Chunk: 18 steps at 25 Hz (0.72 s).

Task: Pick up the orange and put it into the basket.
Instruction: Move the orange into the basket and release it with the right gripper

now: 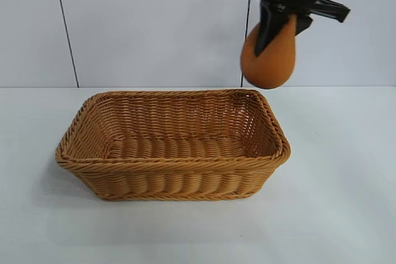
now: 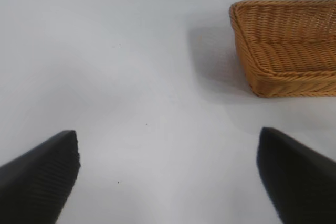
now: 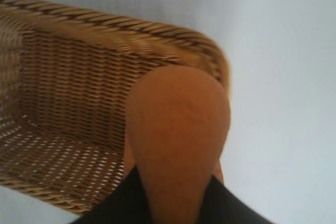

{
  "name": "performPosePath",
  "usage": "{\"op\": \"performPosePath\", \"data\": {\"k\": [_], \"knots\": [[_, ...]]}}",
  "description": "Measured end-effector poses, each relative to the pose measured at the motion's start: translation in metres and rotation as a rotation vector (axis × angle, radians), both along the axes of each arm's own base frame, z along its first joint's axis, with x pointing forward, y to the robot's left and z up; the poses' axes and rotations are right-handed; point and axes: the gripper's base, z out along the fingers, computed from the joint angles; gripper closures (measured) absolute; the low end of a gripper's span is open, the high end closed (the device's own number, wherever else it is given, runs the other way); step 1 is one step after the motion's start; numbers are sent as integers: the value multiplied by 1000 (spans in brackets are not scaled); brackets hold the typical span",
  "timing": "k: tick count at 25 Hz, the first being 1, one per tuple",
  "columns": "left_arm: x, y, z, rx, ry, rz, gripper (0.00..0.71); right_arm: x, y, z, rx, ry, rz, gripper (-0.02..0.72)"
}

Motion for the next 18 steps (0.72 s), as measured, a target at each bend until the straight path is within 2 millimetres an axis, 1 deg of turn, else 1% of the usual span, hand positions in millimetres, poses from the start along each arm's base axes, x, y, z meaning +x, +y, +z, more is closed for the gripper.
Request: {"op": "performPosePath", "data": {"k": [3, 5, 7, 9, 11, 15, 18], "knots": [[0, 0, 0, 0, 0, 0, 59, -14, 36, 1, 28, -40, 58, 650], [0, 0, 0, 0, 0, 0, 59, -22, 54, 1, 41, -55, 86, 650], [0, 0, 0, 0, 0, 0, 59, -28, 69, -5, 45, -54, 111, 650], [0, 0, 0, 0, 0, 0, 59, -30, 79, -17, 36, -44, 128, 650], [0, 0, 0, 0, 0, 0, 59, -29, 88, -35, 15, -27, 143, 650], [0, 0, 0, 0, 0, 0, 59, -17, 96, -76, -12, -7, 129, 650], [0, 0, 0, 0, 0, 0, 59, -12, 99, -102, -25, 18, 116, 650]]}}
